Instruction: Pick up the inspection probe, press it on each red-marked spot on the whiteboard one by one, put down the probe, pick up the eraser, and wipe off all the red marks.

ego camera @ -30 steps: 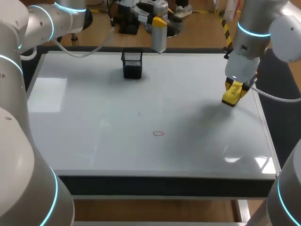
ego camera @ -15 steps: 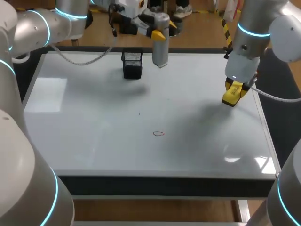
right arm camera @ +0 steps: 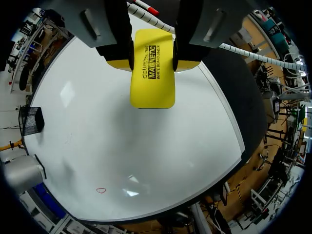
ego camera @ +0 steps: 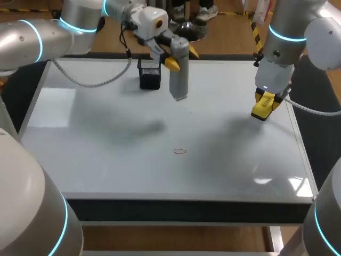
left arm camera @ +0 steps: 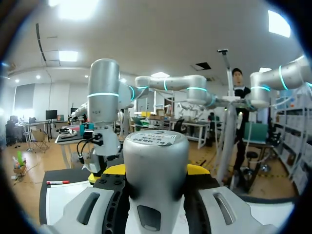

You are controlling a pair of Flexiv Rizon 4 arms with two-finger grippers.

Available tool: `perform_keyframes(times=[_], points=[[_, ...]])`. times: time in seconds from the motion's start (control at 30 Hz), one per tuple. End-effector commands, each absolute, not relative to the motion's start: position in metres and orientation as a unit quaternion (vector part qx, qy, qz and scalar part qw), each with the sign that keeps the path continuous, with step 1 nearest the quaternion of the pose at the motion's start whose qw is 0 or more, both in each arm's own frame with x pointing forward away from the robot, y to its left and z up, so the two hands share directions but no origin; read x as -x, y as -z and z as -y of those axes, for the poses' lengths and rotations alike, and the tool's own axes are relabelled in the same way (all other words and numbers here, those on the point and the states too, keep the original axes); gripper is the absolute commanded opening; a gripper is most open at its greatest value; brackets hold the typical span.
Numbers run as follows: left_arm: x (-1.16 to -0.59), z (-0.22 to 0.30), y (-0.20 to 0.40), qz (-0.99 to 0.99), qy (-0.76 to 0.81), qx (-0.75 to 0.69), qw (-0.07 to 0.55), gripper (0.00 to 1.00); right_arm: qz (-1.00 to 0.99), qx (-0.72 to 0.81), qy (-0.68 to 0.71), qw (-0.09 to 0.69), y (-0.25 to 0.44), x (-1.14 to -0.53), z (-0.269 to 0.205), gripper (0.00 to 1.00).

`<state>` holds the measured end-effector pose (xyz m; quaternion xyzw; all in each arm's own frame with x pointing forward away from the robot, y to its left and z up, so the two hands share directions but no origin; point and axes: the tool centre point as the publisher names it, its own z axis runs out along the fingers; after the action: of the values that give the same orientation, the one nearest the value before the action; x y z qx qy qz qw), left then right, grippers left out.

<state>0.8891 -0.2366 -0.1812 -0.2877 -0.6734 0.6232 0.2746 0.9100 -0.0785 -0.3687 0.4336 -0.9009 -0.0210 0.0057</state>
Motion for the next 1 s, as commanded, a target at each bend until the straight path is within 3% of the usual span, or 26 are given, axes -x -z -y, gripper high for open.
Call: perform_keyframes(times=[0.03,0.47,1.0], points=[[-0.848,0.224,0.184,0.71,-0.663,0.178,0.158,0.0,0.901,-0.434,0.02,0.007,0.368,-0.911,0.079,0.0],[-0.796,0.23,0.211,0.703,-0.661,0.2,0.17,0.0,0.901,-0.434,0.02,0.007,0.368,-0.911,0.079,0.0],[-0.774,0.244,0.244,0.692,-0.657,0.214,0.21,0.0,0.901,-0.434,0.02,0.007,0.368,-0.911,0.079,0.0]])
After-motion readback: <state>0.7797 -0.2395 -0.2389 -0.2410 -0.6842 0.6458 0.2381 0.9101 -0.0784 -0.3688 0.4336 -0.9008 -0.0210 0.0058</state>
